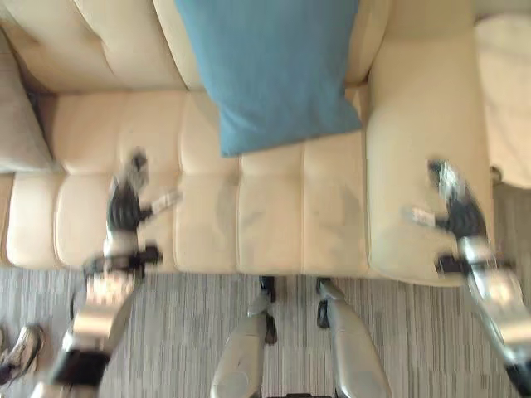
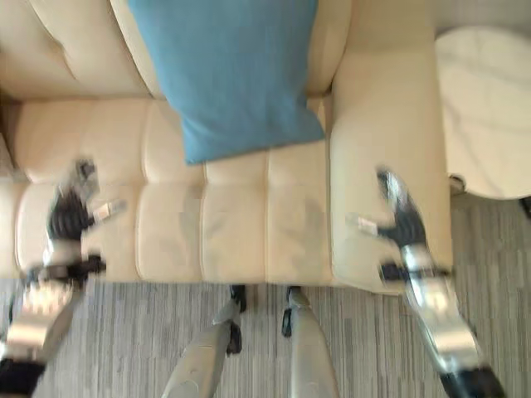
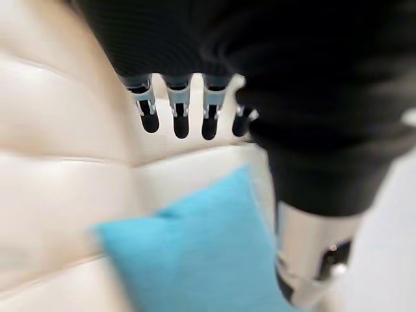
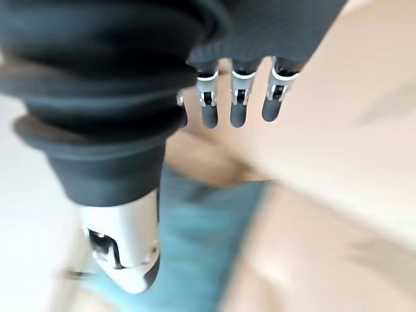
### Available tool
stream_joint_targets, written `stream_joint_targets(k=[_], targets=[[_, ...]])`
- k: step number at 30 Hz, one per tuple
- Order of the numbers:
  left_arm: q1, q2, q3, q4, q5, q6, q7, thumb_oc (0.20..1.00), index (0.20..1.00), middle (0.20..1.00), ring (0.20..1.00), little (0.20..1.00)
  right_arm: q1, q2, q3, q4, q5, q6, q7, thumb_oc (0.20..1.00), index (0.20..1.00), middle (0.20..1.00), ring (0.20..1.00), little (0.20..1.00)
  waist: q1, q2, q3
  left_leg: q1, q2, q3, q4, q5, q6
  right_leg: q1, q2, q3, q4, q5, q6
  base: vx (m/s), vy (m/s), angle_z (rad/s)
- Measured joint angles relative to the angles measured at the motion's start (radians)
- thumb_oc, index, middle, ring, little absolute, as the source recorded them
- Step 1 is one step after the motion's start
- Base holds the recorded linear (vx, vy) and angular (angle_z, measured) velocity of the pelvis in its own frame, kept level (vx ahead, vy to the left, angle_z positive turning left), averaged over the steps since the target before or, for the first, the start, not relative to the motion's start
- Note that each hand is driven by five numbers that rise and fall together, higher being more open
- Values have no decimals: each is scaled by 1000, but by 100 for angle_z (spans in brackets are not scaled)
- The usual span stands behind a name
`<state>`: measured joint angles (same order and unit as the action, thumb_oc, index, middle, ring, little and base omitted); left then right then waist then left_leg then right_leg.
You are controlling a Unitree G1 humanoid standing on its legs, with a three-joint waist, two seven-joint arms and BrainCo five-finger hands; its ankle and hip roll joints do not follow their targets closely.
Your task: Pick up all the scattered cushions and arrange them neatly on the sofa.
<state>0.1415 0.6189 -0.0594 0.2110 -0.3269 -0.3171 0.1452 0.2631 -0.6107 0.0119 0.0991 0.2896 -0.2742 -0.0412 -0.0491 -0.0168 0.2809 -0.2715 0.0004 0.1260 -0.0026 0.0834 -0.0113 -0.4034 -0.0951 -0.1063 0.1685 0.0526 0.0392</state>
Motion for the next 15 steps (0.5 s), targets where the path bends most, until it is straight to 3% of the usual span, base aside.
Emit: stream_joint_targets(k=[3, 4, 5, 7, 9, 13, 14, 15], targets=[[77, -11, -49, 173, 91, 25, -78, 1000, 1000, 1000, 1000, 1000, 81, 73, 19, 179, -45, 9, 88, 1000, 1000, 1000, 1000, 1000, -29, -24, -81, 70, -3, 18, -14, -15, 8, 60, -1, 3, -22, -14, -1, 71, 96, -24], [91, -46, -58, 241, 131, 30, -105, 1000, 1000, 1000, 1000, 1000, 98, 80, 27, 230, -77, 9, 107, 1000, 1000, 1000, 1000, 1000, -46, -27, -111, 90, -3, 48, -21, -20, 13, 84, -13, -6, -53, 1, 19, 98, 136, -51], [88, -82, -53, 292, 156, 33, -113, 1000, 1000, 1000, 1000, 1000, 91, 86, 37, 259, -98, 15, 119, 1000, 1000, 1000, 1000, 1000, -58, -21, -119, 111, -8, 53, -28, -20, 13, 110, -16, -7, -76, 17, 38, 49, 83, -48], [84, -157, -57, 401, 183, 43, -120, 1000, 1000, 1000, 1000, 1000, 81, 103, 64, 342, -143, 25, 130, 1000, 1000, 1000, 1000, 1000, -71, -8, -143, 168, -12, 61, -58, -25, 21, 167, -16, -1, -114, 39, 44, 12, 48, -19], [104, -179, -68, 415, 201, 52, -128, 1000, 1000, 1000, 1000, 1000, 87, 102, 92, 373, -169, 35, 134, 1000, 1000, 1000, 1000, 1000, -81, -5, -169, 192, -16, 81, -71, -27, 24, 172, -16, 1, -130, 42, 45, -69, 47, -39], [85, -219, -75, 512, 202, 65, -121, 1000, 1000, 1000, 1000, 1000, -24, 140, 143, 528, -214, 45, 122, 1000, 1000, 1000, 1000, 1000, -75, 4, -182, 214, -9, 160, -61, -21, 52, 154, -14, 26, -100, 132, 104, -182, -19, -49], [68, -223, -76, 520, 202, 72, -118, 1000, 1000, 1000, 1000, 1000, -46, 148, 147, 530, -220, 49, 117, 1000, 1000, 1000, 1000, 1000, -76, 17, -176, 200, 7, 163, -55, -9, 73, 151, -12, 21, -81, 121, 125, -217, -96, -11], [44, -233, -75, 518, 201, 74, -109, 1000, 1000, 1000, 1000, 1000, -53, 154, 150, 534, -225, 48, 116, 1000, 1000, 1000, 1000, 1000, -74, 34, -167, 197, 22, 156, -53, -4, 80, 124, -6, 17, 37, 54, 139, -189, -143, 12]])
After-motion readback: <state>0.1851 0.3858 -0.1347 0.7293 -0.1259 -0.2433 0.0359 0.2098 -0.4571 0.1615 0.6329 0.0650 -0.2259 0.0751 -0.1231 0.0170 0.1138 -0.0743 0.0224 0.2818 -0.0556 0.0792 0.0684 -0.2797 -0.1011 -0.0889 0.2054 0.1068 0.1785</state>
